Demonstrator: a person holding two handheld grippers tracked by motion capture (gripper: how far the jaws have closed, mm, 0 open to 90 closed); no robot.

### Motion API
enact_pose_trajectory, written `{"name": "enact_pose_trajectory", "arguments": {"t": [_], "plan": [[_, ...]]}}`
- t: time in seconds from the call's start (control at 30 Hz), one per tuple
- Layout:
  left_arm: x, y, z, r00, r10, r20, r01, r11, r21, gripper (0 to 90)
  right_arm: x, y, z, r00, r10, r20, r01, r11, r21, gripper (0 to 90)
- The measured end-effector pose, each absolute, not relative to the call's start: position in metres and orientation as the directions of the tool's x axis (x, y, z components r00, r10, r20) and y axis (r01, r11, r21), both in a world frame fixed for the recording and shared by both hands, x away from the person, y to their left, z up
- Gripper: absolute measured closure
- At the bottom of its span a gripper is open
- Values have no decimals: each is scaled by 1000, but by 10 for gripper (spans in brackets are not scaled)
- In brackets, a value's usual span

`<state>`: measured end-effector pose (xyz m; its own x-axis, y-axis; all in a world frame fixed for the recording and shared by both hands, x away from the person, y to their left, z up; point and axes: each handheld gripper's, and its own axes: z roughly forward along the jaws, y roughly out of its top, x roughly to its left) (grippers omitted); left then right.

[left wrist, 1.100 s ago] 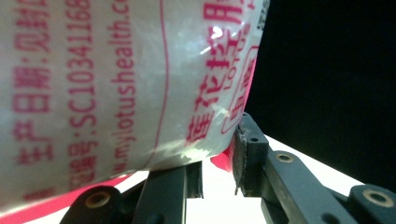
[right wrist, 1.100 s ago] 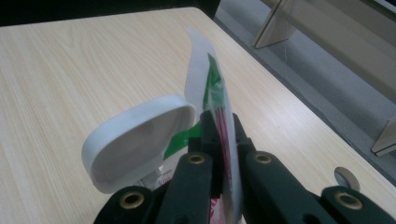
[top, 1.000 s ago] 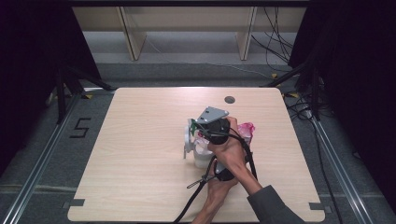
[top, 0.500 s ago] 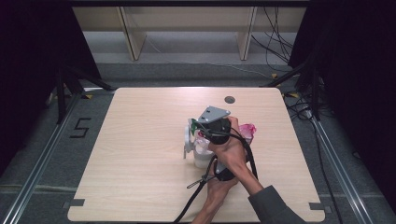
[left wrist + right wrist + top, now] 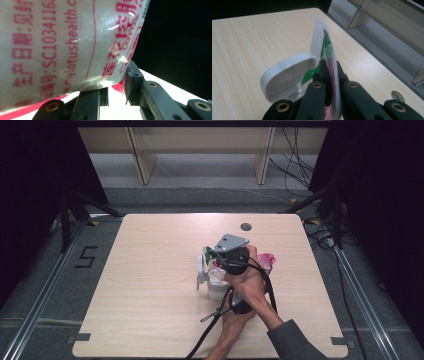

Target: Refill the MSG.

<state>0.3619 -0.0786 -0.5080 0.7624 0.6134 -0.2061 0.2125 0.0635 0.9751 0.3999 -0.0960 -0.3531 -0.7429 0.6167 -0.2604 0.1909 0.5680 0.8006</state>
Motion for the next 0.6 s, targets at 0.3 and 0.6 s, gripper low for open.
{"name": "enact_pose_trajectory", "arguments": {"t": [0.3, 0.6], "plan": [[366, -76, -511, 750, 637, -178, 230, 1, 973, 737, 397, -108, -349, -740, 630, -235, 183, 525, 831, 900], [366, -65, -513, 750, 647, -134, 252, -92, 963, 697, 390, -122, -343, -745, 637, -195, 177, 472, 864, 900]]}}
